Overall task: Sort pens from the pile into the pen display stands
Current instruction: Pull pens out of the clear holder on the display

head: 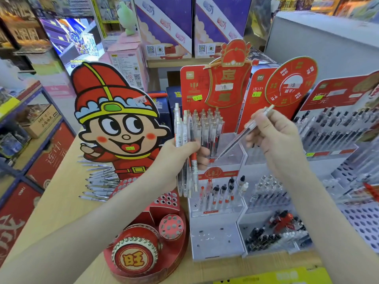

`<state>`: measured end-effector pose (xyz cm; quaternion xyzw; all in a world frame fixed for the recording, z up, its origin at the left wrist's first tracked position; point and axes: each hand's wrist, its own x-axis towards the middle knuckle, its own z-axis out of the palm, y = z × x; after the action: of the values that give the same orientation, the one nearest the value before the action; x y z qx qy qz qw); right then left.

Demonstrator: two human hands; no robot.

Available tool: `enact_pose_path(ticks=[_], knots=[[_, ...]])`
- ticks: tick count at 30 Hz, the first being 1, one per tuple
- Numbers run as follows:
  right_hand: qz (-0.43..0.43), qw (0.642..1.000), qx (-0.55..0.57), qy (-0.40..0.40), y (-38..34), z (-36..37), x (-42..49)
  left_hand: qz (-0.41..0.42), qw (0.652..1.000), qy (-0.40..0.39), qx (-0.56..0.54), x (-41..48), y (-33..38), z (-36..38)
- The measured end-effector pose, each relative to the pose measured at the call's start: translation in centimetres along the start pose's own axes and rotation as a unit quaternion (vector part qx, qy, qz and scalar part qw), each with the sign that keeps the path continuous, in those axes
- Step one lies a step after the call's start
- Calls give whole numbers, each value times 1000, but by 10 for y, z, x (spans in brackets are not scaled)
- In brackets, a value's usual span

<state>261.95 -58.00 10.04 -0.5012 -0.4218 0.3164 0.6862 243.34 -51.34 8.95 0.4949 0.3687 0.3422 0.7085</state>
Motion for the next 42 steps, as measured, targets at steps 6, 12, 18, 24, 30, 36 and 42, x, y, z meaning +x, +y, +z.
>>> enact_pose_path(ticks=[6, 12, 18, 24, 30, 36, 42], knots=[[-55, 983, -172, 16, 15, -3, 9, 1, 999, 26, -31, 3, -4, -7], [-57, 968, -242, -20, 26, 10, 21, 5, 999, 17, -44, 0, -4, -5], [-48, 925, -363, -101, 29, 14, 28, 8, 998, 22, -59, 1, -5, -4], [-8, 928, -361, -90, 41, 22, 23, 8, 999, -29, -18, 0, -7, 0], [-62, 914, -401, -33, 28, 24, 15, 34, 995, -79, 49, 1, -4, 3], [-4, 966, -208, -154, -3, 35, 4, 62, 983, -150, 89, 3, 5, 14], [3, 992, -92, -86, -24, 16, 13, 43, 986, -148, 62, 11, 20, 18]])
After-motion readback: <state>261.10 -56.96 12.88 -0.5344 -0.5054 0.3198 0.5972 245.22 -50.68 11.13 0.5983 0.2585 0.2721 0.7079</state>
